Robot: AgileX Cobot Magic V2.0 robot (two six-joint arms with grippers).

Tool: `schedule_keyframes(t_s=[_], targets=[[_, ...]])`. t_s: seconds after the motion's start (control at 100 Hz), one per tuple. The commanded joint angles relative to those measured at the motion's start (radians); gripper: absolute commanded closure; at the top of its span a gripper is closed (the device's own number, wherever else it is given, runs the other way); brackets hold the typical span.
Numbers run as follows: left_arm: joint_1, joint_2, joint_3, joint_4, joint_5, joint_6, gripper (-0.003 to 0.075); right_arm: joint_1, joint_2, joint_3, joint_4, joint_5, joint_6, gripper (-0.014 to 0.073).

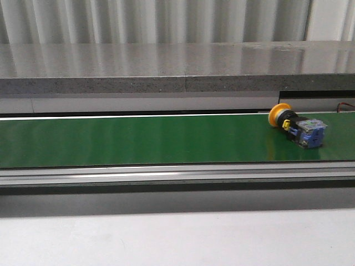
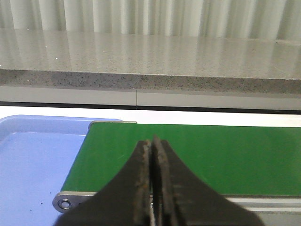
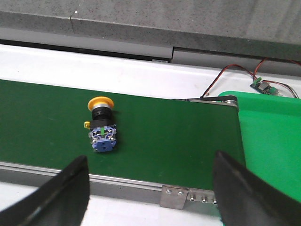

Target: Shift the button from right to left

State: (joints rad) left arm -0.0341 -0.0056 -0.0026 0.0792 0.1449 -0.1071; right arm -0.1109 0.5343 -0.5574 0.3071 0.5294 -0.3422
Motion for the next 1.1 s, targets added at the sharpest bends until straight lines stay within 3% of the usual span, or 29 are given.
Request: schedule_keyframes(t_s=[0.0,0.29,1.089], targets=[[-0.008,-0.034,0.026,-0.007,-0.084,-0.009,0.0740,-0.001,-0.039,-0.014,0.008,-0.070,-0.010,0.0146],[-0.008,-0.034,0.026,-0.007,-0.084,-0.009,0.0740,-0.001,-0.063,-0.012,0.008,-0.041,-0.010,0.0668],[-0.008,-0.034,0.026,-0.007,-0.084,-0.009,0.0740,-0.001,-0.063,-0.011,0.009,-0.033,-0.010,0.0661]])
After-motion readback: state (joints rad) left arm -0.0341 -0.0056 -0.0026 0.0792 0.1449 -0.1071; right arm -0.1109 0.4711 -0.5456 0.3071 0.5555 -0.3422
